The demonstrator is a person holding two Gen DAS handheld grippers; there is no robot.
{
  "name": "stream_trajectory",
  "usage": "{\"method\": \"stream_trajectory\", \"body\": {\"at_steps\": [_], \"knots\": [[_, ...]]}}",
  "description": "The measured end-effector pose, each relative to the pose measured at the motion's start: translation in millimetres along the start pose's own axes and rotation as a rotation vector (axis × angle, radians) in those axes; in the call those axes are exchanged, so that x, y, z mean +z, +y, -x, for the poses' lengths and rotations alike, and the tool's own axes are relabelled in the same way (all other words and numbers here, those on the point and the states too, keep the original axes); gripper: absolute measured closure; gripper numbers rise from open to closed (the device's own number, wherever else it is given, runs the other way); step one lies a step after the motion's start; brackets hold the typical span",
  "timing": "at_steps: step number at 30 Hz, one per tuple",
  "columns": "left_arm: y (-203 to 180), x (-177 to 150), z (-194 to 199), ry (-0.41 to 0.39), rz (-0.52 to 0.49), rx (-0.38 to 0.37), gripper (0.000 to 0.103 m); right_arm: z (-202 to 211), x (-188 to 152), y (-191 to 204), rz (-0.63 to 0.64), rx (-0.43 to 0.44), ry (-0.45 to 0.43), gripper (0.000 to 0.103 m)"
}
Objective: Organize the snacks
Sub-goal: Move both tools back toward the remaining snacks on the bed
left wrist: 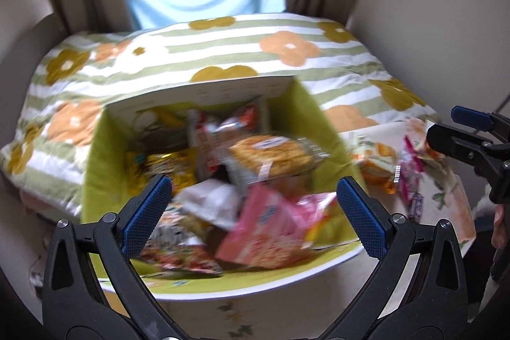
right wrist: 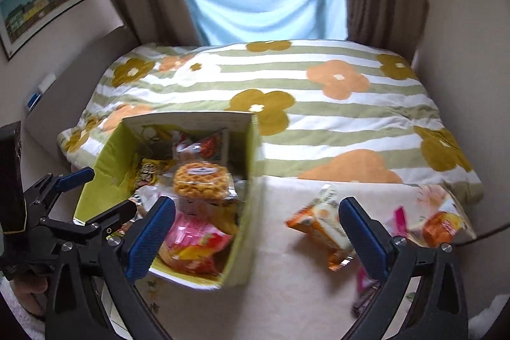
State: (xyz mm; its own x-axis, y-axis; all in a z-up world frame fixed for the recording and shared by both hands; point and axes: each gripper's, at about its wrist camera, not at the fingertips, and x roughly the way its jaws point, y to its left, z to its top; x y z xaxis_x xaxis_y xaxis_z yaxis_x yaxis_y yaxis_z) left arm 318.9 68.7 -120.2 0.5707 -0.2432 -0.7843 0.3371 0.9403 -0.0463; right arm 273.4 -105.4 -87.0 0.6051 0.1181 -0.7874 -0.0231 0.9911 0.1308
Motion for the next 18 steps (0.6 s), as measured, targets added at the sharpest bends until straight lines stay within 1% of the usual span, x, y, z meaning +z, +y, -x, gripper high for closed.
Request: {"method": "stream_trajectory", "body": {"at_steps": [4, 6, 12, 15, 17, 18], "knots": [[-44, 9, -5, -0.004, -0.055, -0.029, 0.000, 22, -9, -39, -0.019, -0.065, -0.027, 0.001], [-66, 14, -9, 0.000, -0.067, -0.039, 0.000, 29, -15, -57, -0.019, -0.086, -0.031, 0.001], [-137, 29, -29, 0.027, -0.076, -0.065, 0.000, 37, -32, -111, -0.012, -0.082, -0.013, 0.001], [-164, 35, -45, 0.057, -0.072, -0.079, 0.000, 30, -43, -138, 0.002, -0.076, -0.001, 0.001], [-183, 40, -56, 0.080, -0.080, -0.073, 0.000, 20, -57, -161, 0.022, -0.066, 0.027, 0.001], [-194, 43, -64, 0.096, -0.088, -0.064, 0.000, 20, -57, -161, 0.022, -0.066, 0.027, 0.001]]}}
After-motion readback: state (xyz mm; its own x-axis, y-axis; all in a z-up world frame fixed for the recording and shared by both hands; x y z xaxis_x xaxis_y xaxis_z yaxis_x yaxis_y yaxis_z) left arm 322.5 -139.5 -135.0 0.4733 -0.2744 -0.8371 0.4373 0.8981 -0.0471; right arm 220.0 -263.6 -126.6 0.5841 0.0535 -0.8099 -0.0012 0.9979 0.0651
